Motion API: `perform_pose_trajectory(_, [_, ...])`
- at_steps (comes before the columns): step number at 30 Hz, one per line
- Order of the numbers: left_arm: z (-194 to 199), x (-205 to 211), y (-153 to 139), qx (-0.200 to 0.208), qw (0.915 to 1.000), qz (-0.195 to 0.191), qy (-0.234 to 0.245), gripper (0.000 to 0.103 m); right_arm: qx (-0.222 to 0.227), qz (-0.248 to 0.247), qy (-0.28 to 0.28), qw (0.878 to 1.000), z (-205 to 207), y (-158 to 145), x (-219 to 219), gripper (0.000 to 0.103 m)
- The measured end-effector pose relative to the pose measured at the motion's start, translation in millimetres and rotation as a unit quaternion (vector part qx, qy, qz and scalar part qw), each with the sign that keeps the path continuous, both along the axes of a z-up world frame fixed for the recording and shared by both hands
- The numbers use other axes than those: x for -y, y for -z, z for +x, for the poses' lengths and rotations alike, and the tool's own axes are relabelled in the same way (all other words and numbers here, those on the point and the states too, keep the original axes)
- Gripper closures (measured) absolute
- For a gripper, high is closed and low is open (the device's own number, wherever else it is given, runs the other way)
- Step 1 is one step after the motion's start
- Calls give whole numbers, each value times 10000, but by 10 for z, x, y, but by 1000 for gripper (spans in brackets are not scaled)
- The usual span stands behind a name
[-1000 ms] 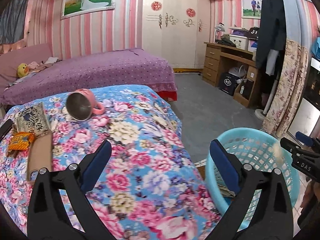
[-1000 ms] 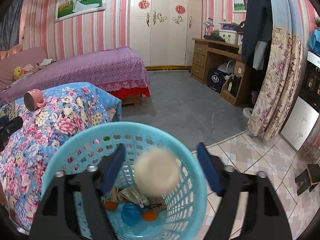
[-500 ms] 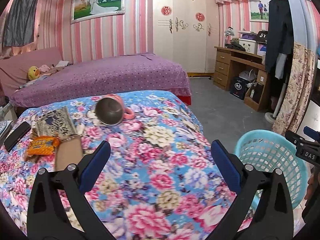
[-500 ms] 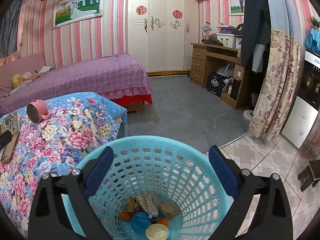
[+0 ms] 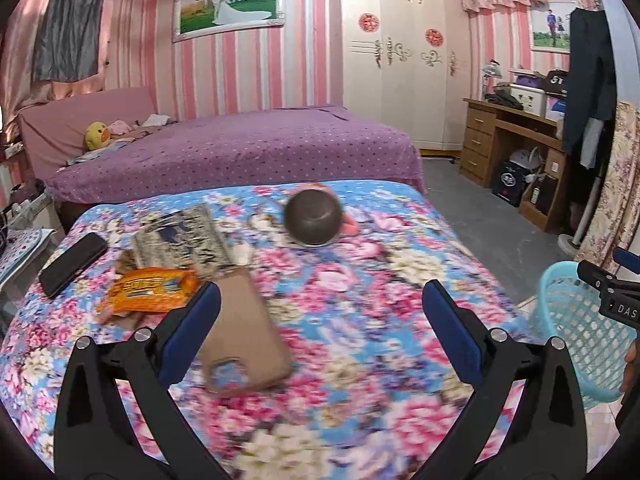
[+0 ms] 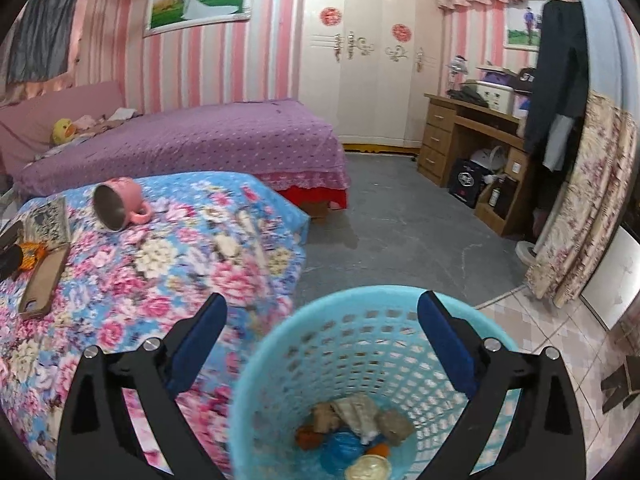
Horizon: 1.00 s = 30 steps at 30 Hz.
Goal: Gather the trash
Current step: 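Move both grippers back over the bed toward the orange snack wrapper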
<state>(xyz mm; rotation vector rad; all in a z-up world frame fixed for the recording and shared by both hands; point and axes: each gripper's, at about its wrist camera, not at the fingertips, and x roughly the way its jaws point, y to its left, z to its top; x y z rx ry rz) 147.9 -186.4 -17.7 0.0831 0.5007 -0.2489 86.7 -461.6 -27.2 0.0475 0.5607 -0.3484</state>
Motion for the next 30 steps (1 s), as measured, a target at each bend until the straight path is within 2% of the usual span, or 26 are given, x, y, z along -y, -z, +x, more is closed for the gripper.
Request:
perform_pose_trajectory(9, [193,-615,166,-145,9989,219,-382,6,-227,-71,-530,9983,340,106,-577,9])
perform_pose_trajectory(13, [275,-846,194,-315,9979,197,-533,6,-327,-107,-695,9970,487,177,-807,9])
perform_pose_trajectory(19, [418,-1140,287,-385,9948,487,-811,6,-519,-94,-996,9936,666,309,-1102,9])
perform_pose_trajectory(24, [601,-1359,443,-760,9908,565,-963,6,-686,-210,-1137,9909,761,355,-1240,9])
perform_pose_trajectory(27, [712,-1467,506,-988,9895,420,-970,6,-696,-66,-1123,9912,791,353,-1232,9])
perform_pose_trajectory(30, [840,-1481,566,-1132,9871,498,-1013,6,-671,25,-1092,9917,822,340,-1217,9])
